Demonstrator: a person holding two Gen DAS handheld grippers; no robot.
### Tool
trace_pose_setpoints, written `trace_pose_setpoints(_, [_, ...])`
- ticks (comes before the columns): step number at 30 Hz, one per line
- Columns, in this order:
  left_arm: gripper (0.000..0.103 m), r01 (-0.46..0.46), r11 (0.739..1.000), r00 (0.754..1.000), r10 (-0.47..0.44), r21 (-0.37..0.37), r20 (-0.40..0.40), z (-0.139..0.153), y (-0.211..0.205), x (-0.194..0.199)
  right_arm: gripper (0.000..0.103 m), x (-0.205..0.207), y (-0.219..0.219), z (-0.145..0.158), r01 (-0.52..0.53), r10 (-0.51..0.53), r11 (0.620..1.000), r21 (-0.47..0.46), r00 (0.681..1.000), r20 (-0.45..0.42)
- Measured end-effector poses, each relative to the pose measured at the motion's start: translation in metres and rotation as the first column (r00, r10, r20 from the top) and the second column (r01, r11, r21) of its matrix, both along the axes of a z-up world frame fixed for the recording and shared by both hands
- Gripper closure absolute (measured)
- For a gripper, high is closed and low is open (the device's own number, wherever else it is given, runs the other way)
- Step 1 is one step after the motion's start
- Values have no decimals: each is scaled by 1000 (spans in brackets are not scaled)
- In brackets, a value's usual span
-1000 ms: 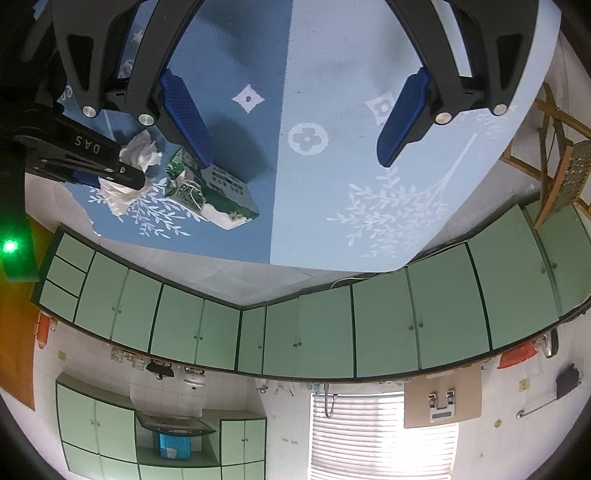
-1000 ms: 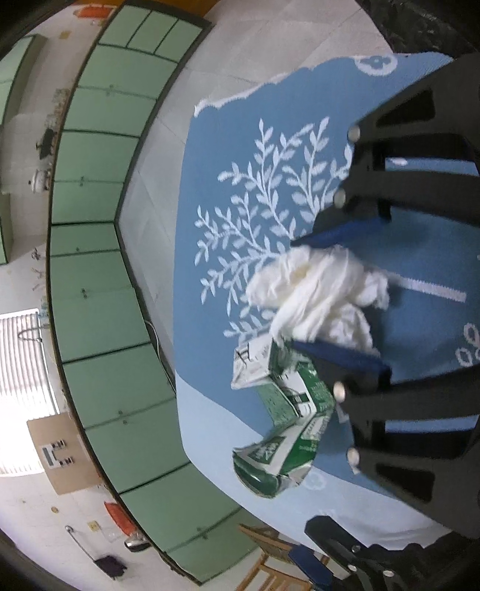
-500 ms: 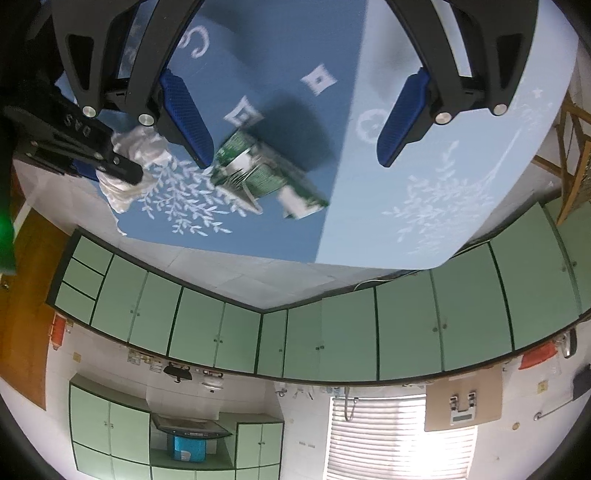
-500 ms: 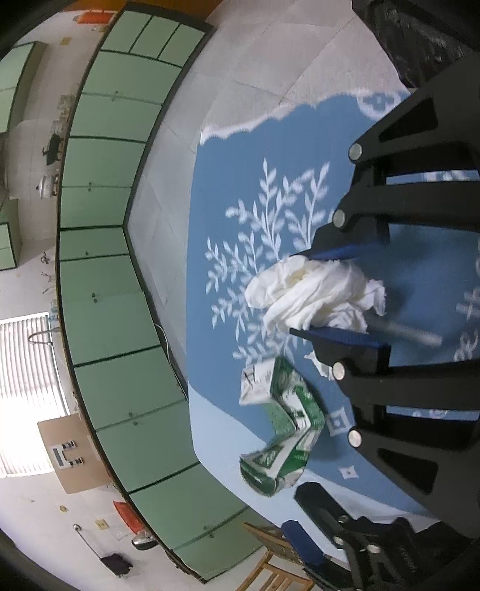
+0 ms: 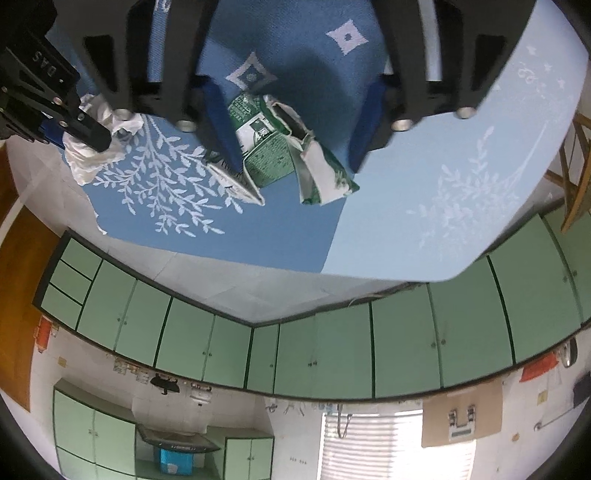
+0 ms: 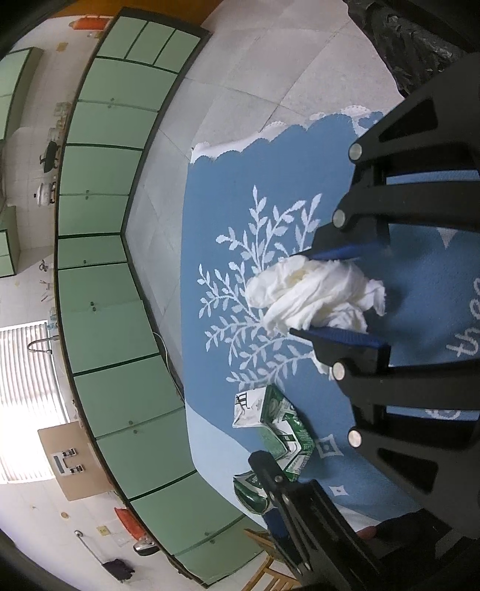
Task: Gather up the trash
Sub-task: 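Grasp the green carton with the left tool while the right tool grasps the white tissue, then lift and carry the green carton and white tissue over the black bin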
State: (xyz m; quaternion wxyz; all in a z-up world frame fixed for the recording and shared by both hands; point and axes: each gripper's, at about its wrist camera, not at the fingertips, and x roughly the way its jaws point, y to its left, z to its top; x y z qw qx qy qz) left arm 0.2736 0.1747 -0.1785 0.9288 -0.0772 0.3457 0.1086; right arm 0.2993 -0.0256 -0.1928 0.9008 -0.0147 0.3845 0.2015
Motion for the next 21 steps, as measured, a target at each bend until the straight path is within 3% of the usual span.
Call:
trace_pose_setpoints(1, [73, 1, 1000, 1000, -1, -9, -7, -1, 1, 1, 72, -1, 0, 0, 0, 0, 1000, 0, 1000, 1])
trace_pose_setpoints(4, [88, 0, 999, 1000, -1, -33, -10, -2, 5, 0, 72, -1, 1, 1, 1, -1, 1000, 0, 1000, 2])
trace_pose_setpoints(10, [94, 0, 1000, 1000, 0, -7, 24, 10, 1, -15, 72, -10, -1, 8, -2, 2, 1000, 8, 1000, 11])
trace_pose_setpoints(21, [94, 16, 1000, 998, -18, 21, 59, 45, -14, -45, 72, -38, -18, 51, -2, -1, 999, 51, 998, 62])
